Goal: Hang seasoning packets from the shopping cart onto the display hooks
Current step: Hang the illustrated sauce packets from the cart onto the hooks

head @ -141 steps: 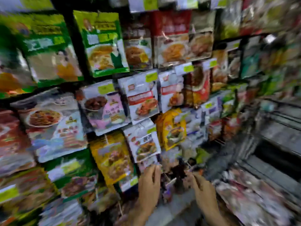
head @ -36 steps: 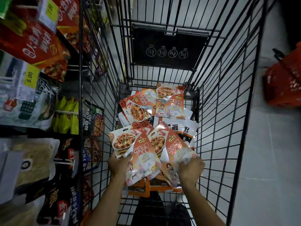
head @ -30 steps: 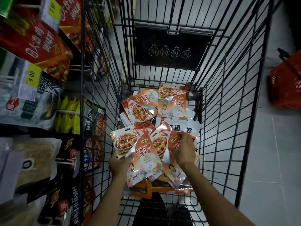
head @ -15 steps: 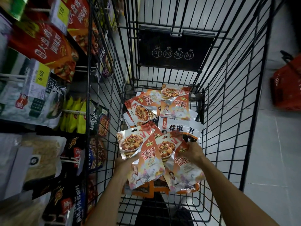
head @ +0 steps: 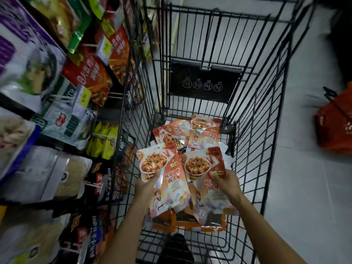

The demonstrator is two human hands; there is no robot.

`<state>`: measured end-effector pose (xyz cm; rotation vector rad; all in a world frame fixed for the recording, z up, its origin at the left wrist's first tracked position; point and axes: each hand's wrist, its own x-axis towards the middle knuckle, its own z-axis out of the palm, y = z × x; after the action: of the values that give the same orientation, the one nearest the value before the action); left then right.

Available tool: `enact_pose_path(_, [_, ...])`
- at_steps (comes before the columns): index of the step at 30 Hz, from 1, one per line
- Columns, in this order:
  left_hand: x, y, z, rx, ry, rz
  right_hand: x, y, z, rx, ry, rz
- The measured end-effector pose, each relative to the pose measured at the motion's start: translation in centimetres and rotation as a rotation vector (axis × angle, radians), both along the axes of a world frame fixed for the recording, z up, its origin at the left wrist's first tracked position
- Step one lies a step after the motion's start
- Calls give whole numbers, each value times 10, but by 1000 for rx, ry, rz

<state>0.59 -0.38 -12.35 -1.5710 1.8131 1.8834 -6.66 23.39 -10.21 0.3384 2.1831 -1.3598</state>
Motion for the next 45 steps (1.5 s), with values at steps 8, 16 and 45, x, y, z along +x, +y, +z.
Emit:
enact_pose_path(8, [24, 1, 125, -91, 293, 80, -20, -9, 118, -204, 201, 99])
enact_pose_path(16, [114, 14, 276, -290, 529, 243, 4, -35, 243, -487, 385, 300])
enact_pose_path(45, [712, 109, 470, -1033, 443, 1115, 506, -210, 437, -1075, 283, 1199])
